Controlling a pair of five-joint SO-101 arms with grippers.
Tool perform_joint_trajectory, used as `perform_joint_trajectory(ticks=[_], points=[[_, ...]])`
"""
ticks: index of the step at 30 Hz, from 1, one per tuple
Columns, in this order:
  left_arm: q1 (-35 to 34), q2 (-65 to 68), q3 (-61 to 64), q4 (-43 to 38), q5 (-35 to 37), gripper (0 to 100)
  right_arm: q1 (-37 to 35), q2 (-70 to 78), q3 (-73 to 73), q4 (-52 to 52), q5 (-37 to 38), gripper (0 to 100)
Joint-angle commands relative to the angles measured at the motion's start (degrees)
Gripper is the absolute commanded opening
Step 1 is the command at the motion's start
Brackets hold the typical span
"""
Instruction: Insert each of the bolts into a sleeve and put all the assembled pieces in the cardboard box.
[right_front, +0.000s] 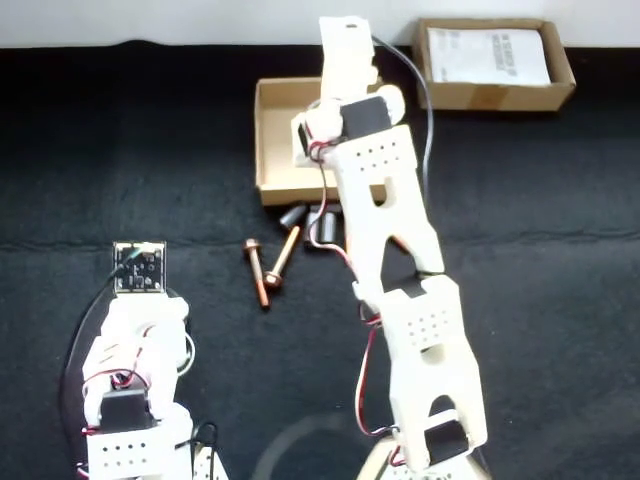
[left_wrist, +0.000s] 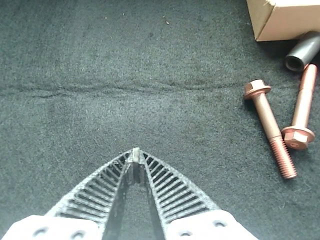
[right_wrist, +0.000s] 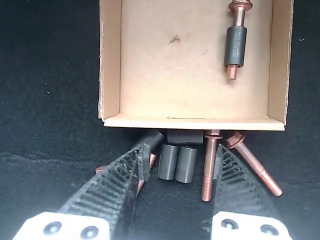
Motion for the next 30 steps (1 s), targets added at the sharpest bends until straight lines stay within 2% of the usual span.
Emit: perform_joint_trajectory(ticks=[1, 5, 11, 15, 20, 25, 30], points=[[-0.6, -0.5, 1.0, -0.3, -0.4, 1, -0.7, -1.5, 2.2, 0.9, 0.7, 13.8], [-0.6, -0.5, 1.0, -0.3, -0.4, 1, -0.5, -5.4, 10.9, 0.9, 0.7, 2.9], [-0.6, -0.5, 1.0, -0.3, -0.4, 1, -0.8, -18.0, 33.4, 0.6, 0.9, 3.0], [-0.6, -0.5, 1.0, -0.3, -0.4, 1, -0.5, -19.3, 42.2, -0.6, 0.9, 3.0], [-0.6, -0.4, 1.0, -0.3, -0.4, 1, -0.3, -19.2, 48.2, -7.2, 0.8, 3.0], [-0.6, -0.4, 1.0, -0.3, -0.4, 1, -0.3, -19.2, 55.3, -18.2, 1.3, 3.0], [-0.6, -0.4, 1.0, -0.3, -0.4, 1, -0.2, -19.1, 61.6, -26.2, 7.9, 3.0]])
